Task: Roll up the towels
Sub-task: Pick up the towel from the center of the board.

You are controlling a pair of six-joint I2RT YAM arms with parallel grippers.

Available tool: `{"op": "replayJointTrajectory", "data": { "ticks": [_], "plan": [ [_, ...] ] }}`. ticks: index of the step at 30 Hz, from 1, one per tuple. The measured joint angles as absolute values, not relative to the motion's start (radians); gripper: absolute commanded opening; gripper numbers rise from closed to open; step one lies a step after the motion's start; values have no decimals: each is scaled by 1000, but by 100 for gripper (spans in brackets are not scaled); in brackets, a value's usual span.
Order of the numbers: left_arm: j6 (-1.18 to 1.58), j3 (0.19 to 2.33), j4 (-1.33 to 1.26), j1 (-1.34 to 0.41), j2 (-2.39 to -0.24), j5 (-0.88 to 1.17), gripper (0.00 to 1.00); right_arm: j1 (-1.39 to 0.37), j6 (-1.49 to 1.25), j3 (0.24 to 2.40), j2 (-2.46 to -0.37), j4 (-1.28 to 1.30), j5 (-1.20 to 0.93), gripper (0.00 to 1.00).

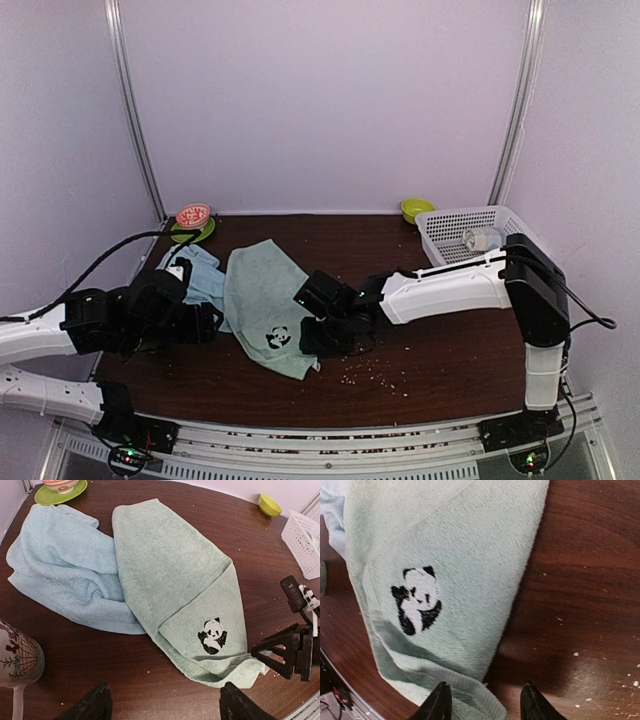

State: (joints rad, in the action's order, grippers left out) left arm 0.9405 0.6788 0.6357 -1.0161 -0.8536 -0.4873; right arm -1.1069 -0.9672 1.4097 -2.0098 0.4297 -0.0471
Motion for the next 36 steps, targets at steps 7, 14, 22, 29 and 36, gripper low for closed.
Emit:
{"op": "replayJointTrajectory", "data": {
  "ticks": [7,14,22,29,36],
  "plan": [
    [943,667,622,-1016,-849,-474,75,-1118,-978,1324,-1967,450,-33,18],
    [943,667,610,-1016,-855,-463,75,-1135,-989,1261,-1875,444,-17,21],
    [943,667,595,-1016,-894,-442,75,-1139,-867,1154,-1738,361,-30,61],
    [946,667,591,-1016,-923,-440,75,-1139,-612,1136,-1718,266,-113,70],
    [955,668,595,-1016,-946,-441,75,-1102,-386,1169,-1763,260,-197,63]
  ]
}}
